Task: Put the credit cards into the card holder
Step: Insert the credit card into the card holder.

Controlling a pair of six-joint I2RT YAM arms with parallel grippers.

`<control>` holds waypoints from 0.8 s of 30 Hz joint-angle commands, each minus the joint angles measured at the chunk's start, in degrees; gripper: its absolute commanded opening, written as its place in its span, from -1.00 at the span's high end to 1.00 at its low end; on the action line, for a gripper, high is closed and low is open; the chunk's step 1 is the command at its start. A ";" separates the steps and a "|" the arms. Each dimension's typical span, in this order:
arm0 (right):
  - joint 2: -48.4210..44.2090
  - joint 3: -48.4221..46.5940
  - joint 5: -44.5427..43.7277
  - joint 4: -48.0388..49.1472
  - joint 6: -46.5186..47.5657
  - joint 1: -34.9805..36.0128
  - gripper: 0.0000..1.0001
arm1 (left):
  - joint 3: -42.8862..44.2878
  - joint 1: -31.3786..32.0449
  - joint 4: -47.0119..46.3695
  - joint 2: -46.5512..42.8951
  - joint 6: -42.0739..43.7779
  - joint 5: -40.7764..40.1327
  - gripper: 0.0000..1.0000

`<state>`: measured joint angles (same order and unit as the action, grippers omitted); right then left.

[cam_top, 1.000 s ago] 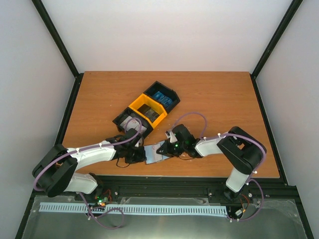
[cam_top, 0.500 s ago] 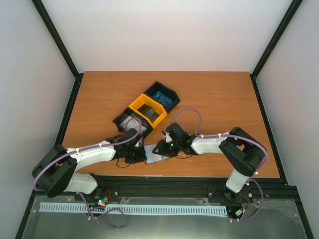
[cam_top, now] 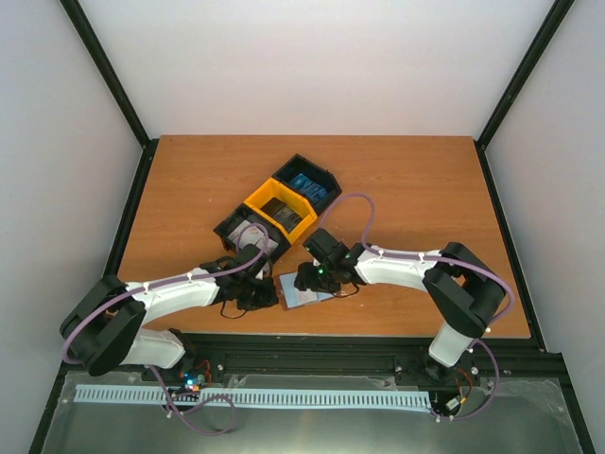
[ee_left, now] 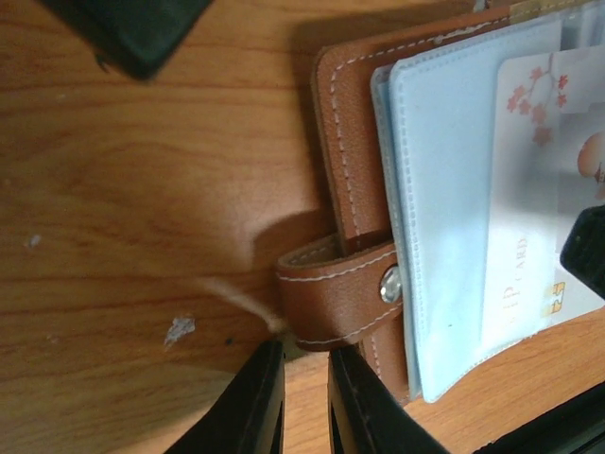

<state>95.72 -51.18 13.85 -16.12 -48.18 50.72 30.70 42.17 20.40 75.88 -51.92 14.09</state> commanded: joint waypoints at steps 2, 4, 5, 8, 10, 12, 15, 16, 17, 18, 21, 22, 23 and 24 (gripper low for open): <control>1.70 -2.80 -6.67 -7.75 1.52 1.71 -0.13 | -0.64 0.45 -0.23 -1.04 -0.32 -1.61 0.69; 1.81 -2.87 -6.65 -7.53 1.82 1.91 -0.12 | -0.64 0.37 -0.28 -1.40 -0.35 -1.73 0.69; 2.01 -3.00 -6.71 -7.60 1.95 1.98 -0.12 | -0.64 0.40 -0.23 -1.58 -0.30 -1.72 0.69; 2.52 -4.00 -8.24 -9.23 2.54 2.46 -0.10 | -0.56 0.45 -0.06 -1.91 -0.35 -1.86 0.69; 2.60 -5.04 -10.21 -10.83 3.09 2.90 -0.10 | -0.55 0.44 -0.08 -2.20 -0.43 -1.87 0.69; 2.64 -6.08 -12.17 -12.50 3.64 3.34 -0.14 | -0.42 0.44 -0.31 -2.52 -0.37 -1.85 0.69; 2.57 -6.99 -13.68 -13.75 3.99 3.59 -0.22 | -0.29 0.41 -0.74 -3.49 -0.23 -1.75 0.68; 2.50 -7.12 -13.94 -13.94 4.06 3.60 -0.22 | -0.29 0.43 -0.81 -3.99 -0.30 -1.89 0.67; 2.47 -7.28 -14.32 -14.25 4.14 3.72 -0.23 | -0.21 0.40 -0.93 -4.52 -0.36 -2.16 0.66; 2.37 -7.46 -14.95 -14.69 4.19 3.83 -0.24 | -0.28 0.45 -1.08 -5.30 -0.31 -2.21 0.65; 2.04 -8.02 -16.83 -15.99 4.40 4.16 -0.29 | -0.41 0.45 -1.85 -6.65 -0.45 -2.28 0.61; 1.87 -8.01 -17.32 -16.15 4.53 4.23 -0.30 | -0.50 0.41 -2.31 -6.92 -0.36 -1.92 0.60; 1.62 -7.93 -17.60 -16.16 4.62 4.21 -0.31 | -0.59 0.45 -2.82 -7.04 -0.34 -1.44 0.58; 1.57 -7.82 -17.46 -15.90 4.81 4.21 -0.31 | -0.71 0.45 -3.61 -7.01 -0.37 -0.86 0.56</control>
<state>97.69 -57.95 -0.23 -30.22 -44.12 54.06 30.11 42.17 19.53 69.91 -51.94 12.67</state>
